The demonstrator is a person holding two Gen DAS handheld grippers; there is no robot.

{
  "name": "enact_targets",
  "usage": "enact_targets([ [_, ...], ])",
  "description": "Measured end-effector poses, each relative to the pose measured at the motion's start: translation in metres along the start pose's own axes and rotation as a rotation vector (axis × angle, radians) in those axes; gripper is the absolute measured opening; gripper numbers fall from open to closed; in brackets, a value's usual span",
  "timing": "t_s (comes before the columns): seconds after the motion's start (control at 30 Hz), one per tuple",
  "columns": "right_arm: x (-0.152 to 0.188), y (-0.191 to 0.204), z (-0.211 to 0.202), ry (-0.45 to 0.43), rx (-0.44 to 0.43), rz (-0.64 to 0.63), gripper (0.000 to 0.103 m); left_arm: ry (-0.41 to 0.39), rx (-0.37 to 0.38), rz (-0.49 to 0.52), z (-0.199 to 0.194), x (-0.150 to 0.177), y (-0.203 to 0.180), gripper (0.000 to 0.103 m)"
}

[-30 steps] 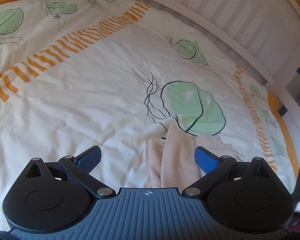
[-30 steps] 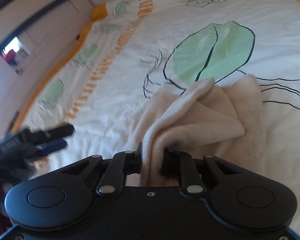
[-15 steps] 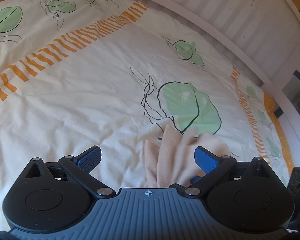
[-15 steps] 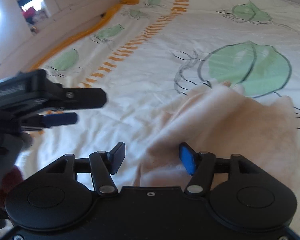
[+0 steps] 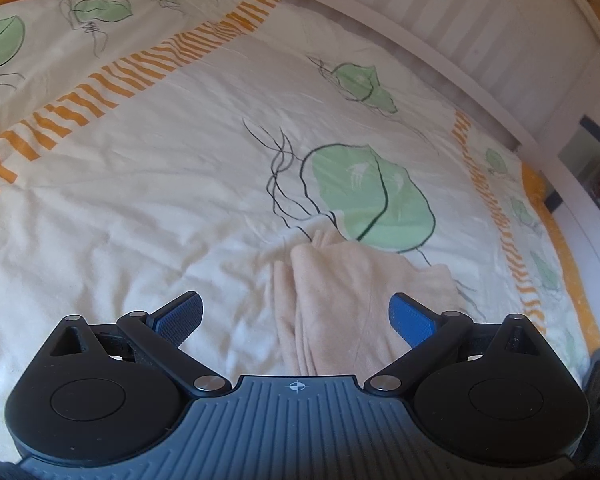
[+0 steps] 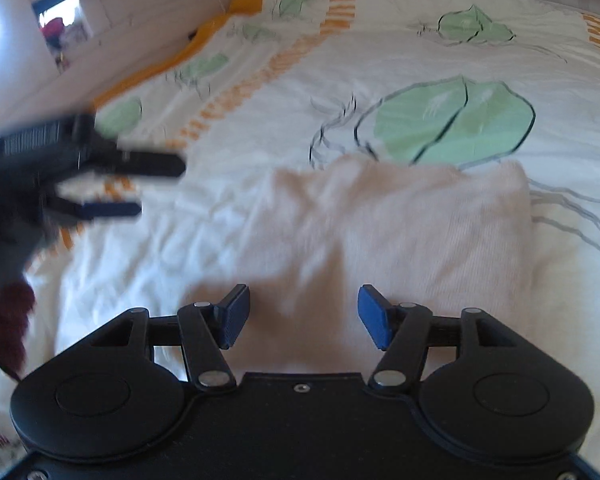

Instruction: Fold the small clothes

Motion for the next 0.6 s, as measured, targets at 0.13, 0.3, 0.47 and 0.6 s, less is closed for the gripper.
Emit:
enact_targets([
  [0.13, 0.026, 0.029, 0.005, 0.010, 0.004, -0.147, 0.072, 0.026, 0.001, 0.044, 0.007, 0.007, -0.010, 0.101],
  [0.3, 0.042, 0.047, 0.004, 0.014, -0.016, -0.238, 0.076, 0.077, -0.003, 0.122, 0.023, 0.021, -0.025, 0.101],
  [0.47, 0.043, 0.039, -0.007, -0.001, -0.051, -0.211, 0.076, 0.163, -0.128, 0.242, 0.047, 0.044, -0.028, 0.101],
  [0.6, 0.047, 0.029, -0.026, -0.006, -0.071, -0.191, 0.082, 0.219, -0.160, 0.224, 0.061, 0.058, -0.010, 0.103],
])
Point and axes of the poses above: each gripper's, at about its wrist camera, not at the fingertips, and z roughly the way its jaws point, y to its left, x to its underside, the point moved 2 cm from there along z, roughly the way its jaws point, and after that the axes turned 2 degrees about y, right-handed, at the moved point
